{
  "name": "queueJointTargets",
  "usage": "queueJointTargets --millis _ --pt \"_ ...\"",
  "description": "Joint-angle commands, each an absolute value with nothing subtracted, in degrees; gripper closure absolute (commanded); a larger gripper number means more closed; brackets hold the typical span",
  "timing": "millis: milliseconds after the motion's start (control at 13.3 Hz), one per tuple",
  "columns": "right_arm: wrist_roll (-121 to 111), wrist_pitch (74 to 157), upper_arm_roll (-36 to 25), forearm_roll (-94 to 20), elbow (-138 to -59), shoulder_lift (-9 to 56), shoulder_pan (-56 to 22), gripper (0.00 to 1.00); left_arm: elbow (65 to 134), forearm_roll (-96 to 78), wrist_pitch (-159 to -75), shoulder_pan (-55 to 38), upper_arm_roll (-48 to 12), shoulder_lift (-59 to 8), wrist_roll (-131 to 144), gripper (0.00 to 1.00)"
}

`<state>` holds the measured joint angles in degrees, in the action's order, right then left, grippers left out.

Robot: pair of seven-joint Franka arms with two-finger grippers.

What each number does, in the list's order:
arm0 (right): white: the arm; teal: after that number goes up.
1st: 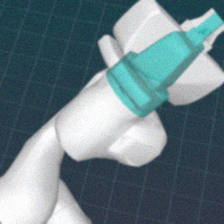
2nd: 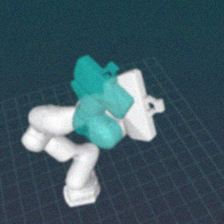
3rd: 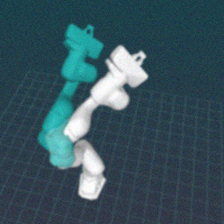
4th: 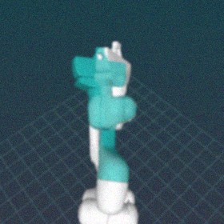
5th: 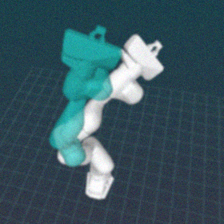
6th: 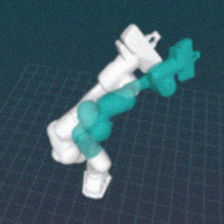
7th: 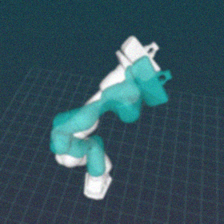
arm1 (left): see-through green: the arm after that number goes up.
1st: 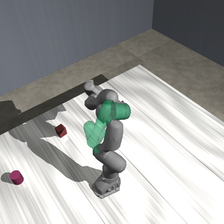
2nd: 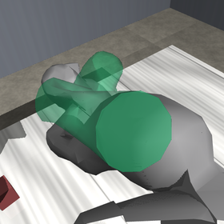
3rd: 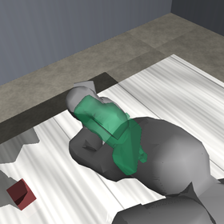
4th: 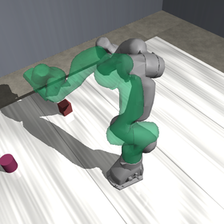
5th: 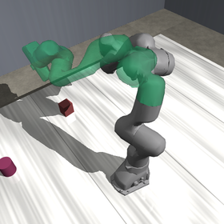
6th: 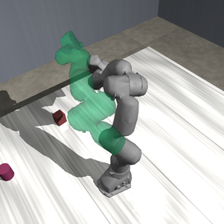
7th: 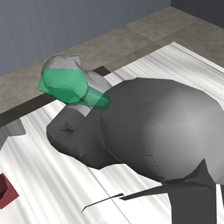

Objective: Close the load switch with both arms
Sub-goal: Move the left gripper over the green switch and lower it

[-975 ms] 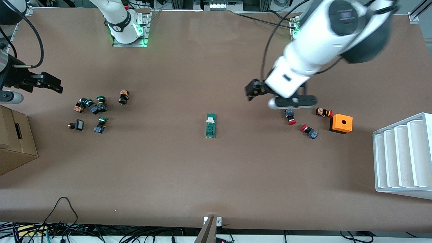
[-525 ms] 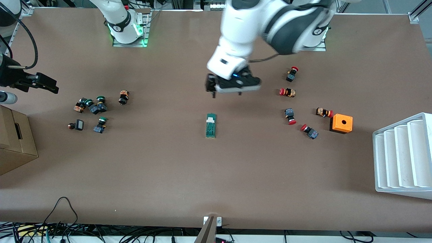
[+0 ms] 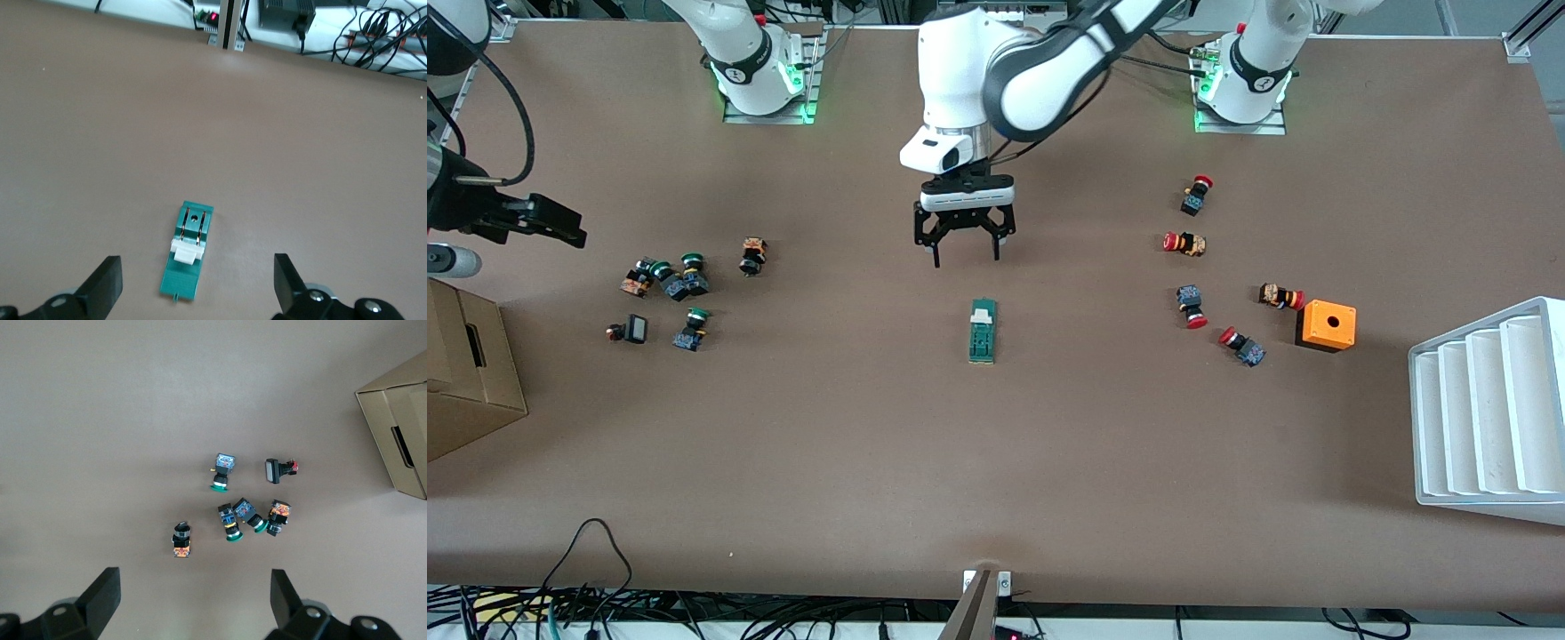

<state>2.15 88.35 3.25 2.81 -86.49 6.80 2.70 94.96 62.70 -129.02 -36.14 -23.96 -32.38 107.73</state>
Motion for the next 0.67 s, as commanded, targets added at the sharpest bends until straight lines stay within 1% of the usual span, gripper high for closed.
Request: queueJointTargets --millis 0,300,450,600 --pt "1.67 87.36 3.69 3.78 -85.87 7.47 2.55 0.01 96.59 75.98 -130.08 -37.17 -23.64 -35.85 119.75 0.0" --pt "1.67 87.36 3.78 3.34 -85.69 7.73 2.64 0.01 97.29 91.28 -129.29 -37.97 -23.56 -40.86 133.13 0.0" --pt "2.02 88.15 3.78 3.16 -85.25 9.57 2.64 0.01 97.56 99.02 -127.11 -38.32 -23.38 -43.23 137.44 0.0" --pt "2.99 89.72 4.65 3.25 -84.9 11.77 1.24 0.01 97.65 102.99 -125.6 -38.32 -23.29 -45.08 138.86 0.0"
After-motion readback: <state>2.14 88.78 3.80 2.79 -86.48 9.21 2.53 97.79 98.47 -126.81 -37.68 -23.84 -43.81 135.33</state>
